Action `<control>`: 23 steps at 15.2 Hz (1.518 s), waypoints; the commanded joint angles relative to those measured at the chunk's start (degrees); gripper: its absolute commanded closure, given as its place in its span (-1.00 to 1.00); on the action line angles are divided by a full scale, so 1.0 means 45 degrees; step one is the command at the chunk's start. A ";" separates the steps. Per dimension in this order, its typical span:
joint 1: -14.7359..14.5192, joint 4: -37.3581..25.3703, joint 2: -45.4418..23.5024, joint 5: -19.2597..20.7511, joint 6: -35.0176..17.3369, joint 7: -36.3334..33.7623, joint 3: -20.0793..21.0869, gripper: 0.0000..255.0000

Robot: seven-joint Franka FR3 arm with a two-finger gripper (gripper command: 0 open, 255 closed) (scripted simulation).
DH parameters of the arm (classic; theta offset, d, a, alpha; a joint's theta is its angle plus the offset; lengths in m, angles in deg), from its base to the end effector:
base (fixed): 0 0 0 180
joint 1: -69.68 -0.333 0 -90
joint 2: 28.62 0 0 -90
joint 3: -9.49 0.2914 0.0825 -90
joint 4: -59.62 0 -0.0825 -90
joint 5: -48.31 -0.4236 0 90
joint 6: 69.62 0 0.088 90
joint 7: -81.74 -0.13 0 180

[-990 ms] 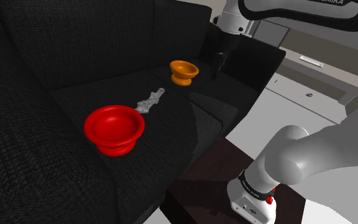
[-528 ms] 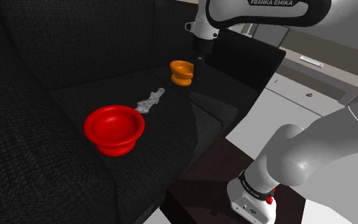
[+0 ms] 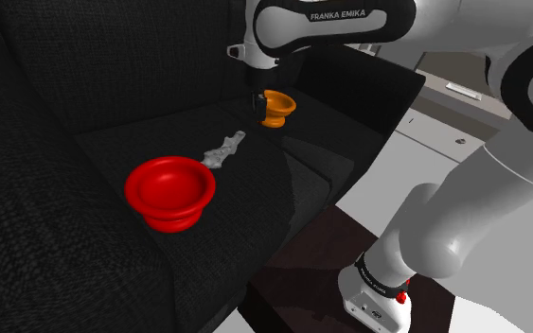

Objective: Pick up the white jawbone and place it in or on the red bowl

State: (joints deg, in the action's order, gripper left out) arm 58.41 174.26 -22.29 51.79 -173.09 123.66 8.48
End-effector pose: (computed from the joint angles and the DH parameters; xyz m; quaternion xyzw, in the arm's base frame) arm 0.5470 0.0923 0.4402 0.8932 0.4468 -0.0483 0.0157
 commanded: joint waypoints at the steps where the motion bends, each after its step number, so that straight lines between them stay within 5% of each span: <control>1: -0.0209 -0.0525 -0.0813 -0.0008 -0.0261 0.0797 0.0145 -1.00; 8: -0.0924 -0.2117 -0.3134 0.0110 -0.0873 0.3078 0.0890 -1.00; 16: -0.0885 -0.1086 -0.3356 0.0157 -0.2125 0.3047 0.0861 -1.00; 23: -0.0885 -0.1091 -0.3358 0.0157 -0.2122 0.3047 0.0861 -1.00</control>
State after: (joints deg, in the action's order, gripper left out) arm 54.43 169.35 -37.40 52.49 -182.64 137.37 12.36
